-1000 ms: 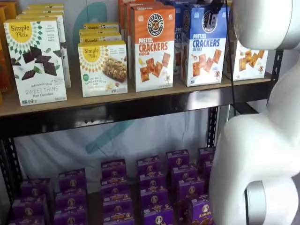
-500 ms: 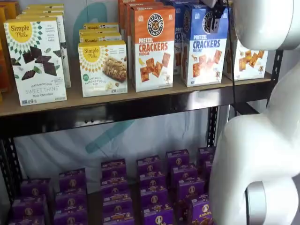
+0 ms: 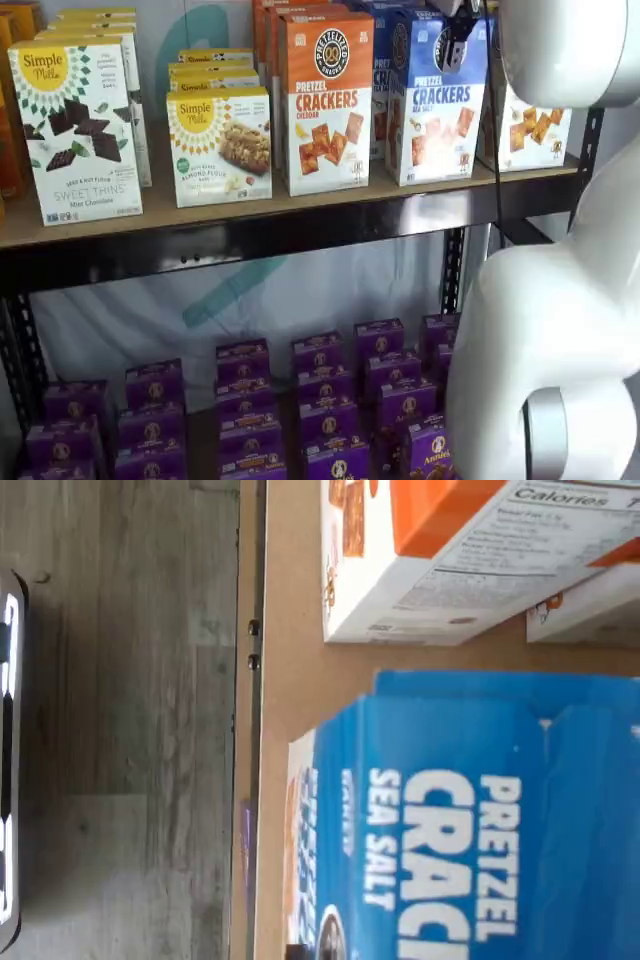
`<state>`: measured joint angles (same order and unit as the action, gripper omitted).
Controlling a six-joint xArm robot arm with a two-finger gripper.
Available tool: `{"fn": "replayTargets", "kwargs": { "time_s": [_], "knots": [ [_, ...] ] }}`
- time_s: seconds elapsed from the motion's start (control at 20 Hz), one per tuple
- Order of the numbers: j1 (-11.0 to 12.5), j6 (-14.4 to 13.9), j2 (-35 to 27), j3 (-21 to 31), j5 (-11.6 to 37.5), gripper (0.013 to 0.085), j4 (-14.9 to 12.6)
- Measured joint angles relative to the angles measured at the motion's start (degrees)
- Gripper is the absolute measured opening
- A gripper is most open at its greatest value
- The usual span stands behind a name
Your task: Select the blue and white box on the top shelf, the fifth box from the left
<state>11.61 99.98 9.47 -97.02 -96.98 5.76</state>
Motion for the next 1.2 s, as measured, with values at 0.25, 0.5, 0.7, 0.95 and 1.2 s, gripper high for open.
{"fn": "replayTargets", "kwargs": {
  "time_s": [0.25, 0.5, 0.7, 0.95, 1.2],
  "knots": [
    [0.2, 0.1, 0.0, -0.2, 0.1, 0.069, 0.2],
    [0.2, 0.1, -0.1, -0.4, 0.0, 0.061, 0.1],
    [0.1, 0.0, -0.1, -0.5, -0.4, 0.057, 0.1],
    [0.4, -0.2, 0.6, -0.5, -1.4, 0.057, 1.5],
    [1.2, -0.2, 3.3, 0.7, -3.1, 0.057, 3.3]
  ]
}}
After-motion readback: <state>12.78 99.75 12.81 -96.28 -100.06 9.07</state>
